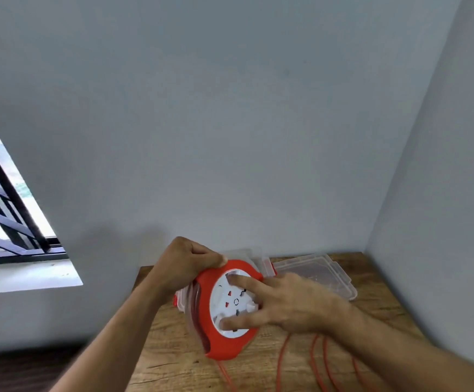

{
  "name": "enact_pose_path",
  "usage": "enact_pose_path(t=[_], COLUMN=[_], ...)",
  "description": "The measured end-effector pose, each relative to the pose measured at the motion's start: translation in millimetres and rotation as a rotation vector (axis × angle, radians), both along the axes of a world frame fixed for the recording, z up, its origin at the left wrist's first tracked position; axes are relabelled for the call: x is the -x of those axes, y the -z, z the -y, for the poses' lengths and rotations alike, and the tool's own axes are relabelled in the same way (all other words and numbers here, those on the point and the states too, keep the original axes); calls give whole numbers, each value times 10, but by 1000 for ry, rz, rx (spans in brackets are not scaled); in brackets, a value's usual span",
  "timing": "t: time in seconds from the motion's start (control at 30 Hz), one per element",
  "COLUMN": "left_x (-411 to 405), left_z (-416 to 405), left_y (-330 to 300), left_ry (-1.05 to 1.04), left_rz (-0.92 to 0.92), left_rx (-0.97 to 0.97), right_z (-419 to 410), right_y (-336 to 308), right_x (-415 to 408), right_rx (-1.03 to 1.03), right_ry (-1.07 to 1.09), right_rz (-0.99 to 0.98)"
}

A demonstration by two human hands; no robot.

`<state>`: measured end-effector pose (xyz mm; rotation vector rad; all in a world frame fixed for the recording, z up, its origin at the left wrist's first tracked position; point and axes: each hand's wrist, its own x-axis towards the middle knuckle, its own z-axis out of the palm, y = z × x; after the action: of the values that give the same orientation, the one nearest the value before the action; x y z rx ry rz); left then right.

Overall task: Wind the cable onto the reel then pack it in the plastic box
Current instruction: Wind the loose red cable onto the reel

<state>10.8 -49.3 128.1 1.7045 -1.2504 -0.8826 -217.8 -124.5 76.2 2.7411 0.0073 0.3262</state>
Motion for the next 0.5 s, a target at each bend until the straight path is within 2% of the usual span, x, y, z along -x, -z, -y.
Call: enact_pose_path(t=[0.17, 0.3, 0.4, 0.5], left_x=[56, 44, 83, 178], left_z=[54, 52, 45, 18], left_y=[-72, 0, 87, 159], left_ry=[27, -96, -196, -273], left_rz=[48, -19, -69, -84], left_rx=[13, 129, 244, 372], right_z=[-16, -29, -158, -358], right_y=[-70, 91, 157, 127], right_x=[-168, -178, -278, -455], right_rx=[98, 88, -227, -724], right_ry=[5, 124, 447, 796], right_rz=[1, 155, 449, 665])
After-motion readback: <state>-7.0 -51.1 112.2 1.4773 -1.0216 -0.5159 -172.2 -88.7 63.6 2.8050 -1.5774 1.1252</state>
